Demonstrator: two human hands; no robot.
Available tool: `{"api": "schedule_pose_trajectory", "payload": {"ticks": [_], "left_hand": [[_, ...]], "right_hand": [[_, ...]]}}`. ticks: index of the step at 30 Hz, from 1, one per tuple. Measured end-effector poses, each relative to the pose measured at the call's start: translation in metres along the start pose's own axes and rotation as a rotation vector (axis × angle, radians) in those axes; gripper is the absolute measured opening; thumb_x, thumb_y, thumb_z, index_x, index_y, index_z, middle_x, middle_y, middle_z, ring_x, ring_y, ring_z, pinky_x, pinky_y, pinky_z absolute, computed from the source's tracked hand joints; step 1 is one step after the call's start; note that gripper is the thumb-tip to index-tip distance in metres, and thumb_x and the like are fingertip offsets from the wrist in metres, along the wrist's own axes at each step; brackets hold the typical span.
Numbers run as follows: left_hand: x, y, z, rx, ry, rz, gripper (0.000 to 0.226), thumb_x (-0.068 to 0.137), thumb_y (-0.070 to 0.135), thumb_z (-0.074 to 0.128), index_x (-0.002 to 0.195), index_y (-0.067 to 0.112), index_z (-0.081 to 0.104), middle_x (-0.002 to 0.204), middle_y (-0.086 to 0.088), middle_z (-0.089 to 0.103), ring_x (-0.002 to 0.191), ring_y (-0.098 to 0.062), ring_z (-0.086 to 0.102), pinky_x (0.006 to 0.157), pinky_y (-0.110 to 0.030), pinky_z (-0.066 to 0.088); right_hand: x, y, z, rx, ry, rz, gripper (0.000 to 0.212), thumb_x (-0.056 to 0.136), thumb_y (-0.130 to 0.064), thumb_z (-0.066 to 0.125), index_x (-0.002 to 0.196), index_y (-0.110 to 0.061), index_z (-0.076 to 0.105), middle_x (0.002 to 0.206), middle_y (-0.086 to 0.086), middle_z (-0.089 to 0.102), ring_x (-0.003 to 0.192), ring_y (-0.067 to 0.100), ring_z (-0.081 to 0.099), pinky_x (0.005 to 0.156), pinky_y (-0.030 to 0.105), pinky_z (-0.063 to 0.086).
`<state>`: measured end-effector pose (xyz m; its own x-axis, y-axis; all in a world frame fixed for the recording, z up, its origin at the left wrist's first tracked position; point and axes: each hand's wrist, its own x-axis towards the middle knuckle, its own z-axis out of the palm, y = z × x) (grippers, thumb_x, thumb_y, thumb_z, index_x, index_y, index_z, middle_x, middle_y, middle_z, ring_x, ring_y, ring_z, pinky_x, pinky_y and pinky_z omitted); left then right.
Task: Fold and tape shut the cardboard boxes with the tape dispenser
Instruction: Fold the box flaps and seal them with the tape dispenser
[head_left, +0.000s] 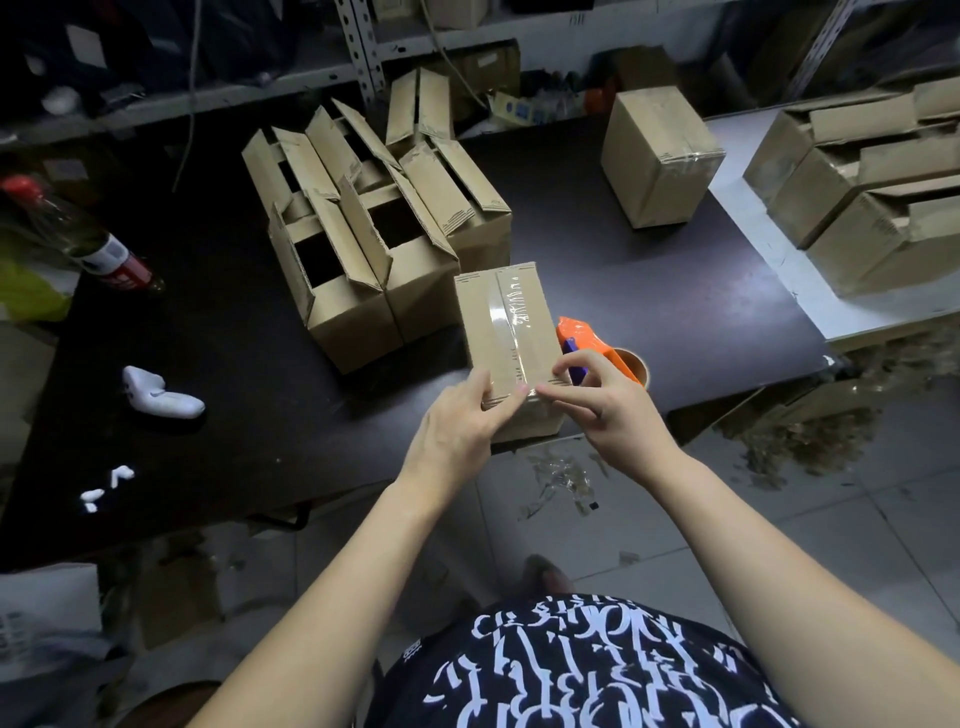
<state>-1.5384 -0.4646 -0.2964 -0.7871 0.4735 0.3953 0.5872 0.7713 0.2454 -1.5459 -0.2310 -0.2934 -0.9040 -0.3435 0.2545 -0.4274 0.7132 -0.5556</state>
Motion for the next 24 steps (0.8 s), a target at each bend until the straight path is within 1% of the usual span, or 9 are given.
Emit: {"api": "schedule_pose_trajectory", "payload": {"ticks": [2,5,9,11,14,16,17,21,24], "left_hand": [[0.0,0.004,0.009,-0.062,0.005,0.001,0.061,0.078,-0.012,0.073,0.132,0.014,0.065,0.098,-0.018,0.049,0.066,-0.036,0.05,0.049,-0.044,0.052],[0.003,0.017,0.012,-0.248,-0.01,0.04,0.018,0.097,0.016,0.064,0.114,0.017,0.069,0.104,-0.011,0.052,0.071,-0.035,0.056,0.056,-0.044,0.053],[0.021,0.007,-0.006,-0.343,0.228,-0.269,0.01,0.091,0.014,0.07,0.093,0.008,0.078,0.092,-0.005,0.062,0.076,-0.025,0.063,0.065,-0.042,0.054],[0.036,-0.016,-0.015,-0.236,0.294,-0.437,0.017,0.089,0.02,0.069,0.097,0.008,0.079,0.095,-0.007,0.063,0.084,-0.029,0.065,0.074,-0.043,0.055],[0.058,-0.05,-0.026,-0.185,0.057,-0.664,0.037,0.098,0.032,0.064,0.132,0.018,0.069,0.128,-0.005,0.06,0.123,-0.028,0.055,0.103,-0.042,0.039],[0.067,-0.065,-0.031,-0.356,-0.066,-0.738,0.047,0.102,0.035,0.06,0.147,0.023,0.054,0.141,0.0,0.057,0.134,-0.02,0.049,0.112,-0.038,0.035],[0.07,-0.071,-0.033,-0.464,-0.081,-0.773,0.049,0.103,0.035,0.06,0.149,0.023,0.052,0.137,0.001,0.061,0.132,-0.019,0.052,0.111,-0.035,0.037],[0.066,-0.076,-0.042,-0.465,0.013,-0.893,0.047,0.098,0.043,0.066,0.141,0.025,0.06,0.093,0.005,0.065,0.096,-0.015,0.061,0.092,-0.035,0.049],[0.046,-0.078,-0.048,-0.455,0.036,-0.932,0.054,0.092,0.045,0.072,0.141,0.026,0.059,0.085,-0.003,0.066,0.083,-0.013,0.063,0.086,-0.038,0.055]], "right_hand": [[-0.003,0.004,-0.001,0.043,0.083,0.043,0.034,0.091,-0.001,0.075,0.118,-0.022,0.079,0.128,-0.004,0.058,0.096,0.003,0.049,0.08,0.003,0.038],[-0.005,0.013,-0.004,0.22,0.306,0.236,0.022,0.091,0.002,0.074,0.104,-0.015,0.082,0.122,-0.002,0.061,0.102,0.001,0.06,0.087,0.014,0.052],[-0.002,0.009,-0.012,0.281,0.419,0.494,0.022,0.089,-0.003,0.074,0.093,-0.025,0.075,0.111,-0.003,0.067,0.096,0.005,0.07,0.082,0.022,0.06],[-0.002,0.001,-0.01,0.313,0.414,0.578,0.015,0.09,-0.018,0.073,0.082,-0.028,0.069,0.093,-0.006,0.071,0.082,0.011,0.072,0.076,0.033,0.062],[-0.004,-0.015,-0.001,0.43,0.295,0.651,0.031,0.096,-0.045,0.063,0.077,-0.022,0.071,0.079,-0.004,0.073,0.072,0.016,0.074,0.069,0.049,0.063],[-0.004,-0.023,0.005,0.402,0.259,0.65,0.038,0.097,-0.055,0.062,0.08,-0.023,0.073,0.084,-0.008,0.073,0.078,0.017,0.072,0.067,0.049,0.063],[-0.004,-0.027,0.006,0.392,0.263,0.647,0.037,0.096,-0.056,0.064,0.082,-0.024,0.074,0.086,-0.009,0.072,0.08,0.016,0.071,0.067,0.048,0.063],[0.002,-0.036,0.005,0.399,0.305,0.665,0.029,0.09,-0.052,0.074,0.098,-0.024,0.075,0.095,-0.014,0.072,0.087,0.007,0.07,0.076,0.033,0.064],[0.01,-0.039,-0.003,0.464,0.256,0.648,0.032,0.09,-0.042,0.078,0.119,-0.027,0.072,0.105,-0.024,0.067,0.098,-0.002,0.066,0.077,0.012,0.052]]}}
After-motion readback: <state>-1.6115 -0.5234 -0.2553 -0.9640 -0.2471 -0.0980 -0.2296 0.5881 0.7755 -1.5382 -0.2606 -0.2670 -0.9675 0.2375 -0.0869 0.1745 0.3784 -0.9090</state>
